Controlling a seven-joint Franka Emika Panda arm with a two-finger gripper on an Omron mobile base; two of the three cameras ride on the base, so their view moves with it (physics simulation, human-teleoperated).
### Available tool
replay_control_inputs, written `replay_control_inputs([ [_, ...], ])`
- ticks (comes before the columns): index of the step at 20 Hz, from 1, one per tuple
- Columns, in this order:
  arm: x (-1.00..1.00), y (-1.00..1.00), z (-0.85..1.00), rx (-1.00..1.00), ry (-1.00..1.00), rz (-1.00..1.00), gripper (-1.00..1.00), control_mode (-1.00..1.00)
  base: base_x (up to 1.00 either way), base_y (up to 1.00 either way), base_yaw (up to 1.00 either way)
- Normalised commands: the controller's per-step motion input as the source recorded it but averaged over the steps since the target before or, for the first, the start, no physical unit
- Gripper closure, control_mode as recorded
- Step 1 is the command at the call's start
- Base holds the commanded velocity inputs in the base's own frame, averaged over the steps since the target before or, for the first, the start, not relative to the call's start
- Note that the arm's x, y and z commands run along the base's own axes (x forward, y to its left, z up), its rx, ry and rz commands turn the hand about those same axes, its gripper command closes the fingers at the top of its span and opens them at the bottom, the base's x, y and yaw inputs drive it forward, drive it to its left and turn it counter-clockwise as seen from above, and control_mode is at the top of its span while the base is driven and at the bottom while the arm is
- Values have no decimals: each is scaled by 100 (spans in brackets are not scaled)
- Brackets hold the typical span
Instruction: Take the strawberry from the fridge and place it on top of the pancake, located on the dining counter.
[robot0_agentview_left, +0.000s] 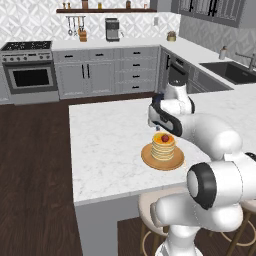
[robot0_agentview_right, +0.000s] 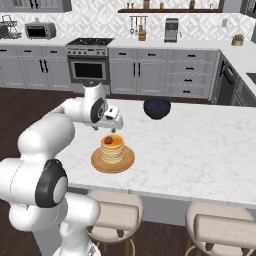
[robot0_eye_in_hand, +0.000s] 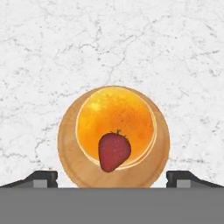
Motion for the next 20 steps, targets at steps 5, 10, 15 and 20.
replay_control_inputs([
  [5,-100,6,46,3,-1,0,-100,-100,0,0,0],
  [10,-100,27,18,0,0,0,-100,-100,0,0,0],
  [15,-100,73,1,-1,0,0,-100,-100,0,0,0],
  [20,-97,90,-1,-3,0,0,-100,-100,0,0,0],
])
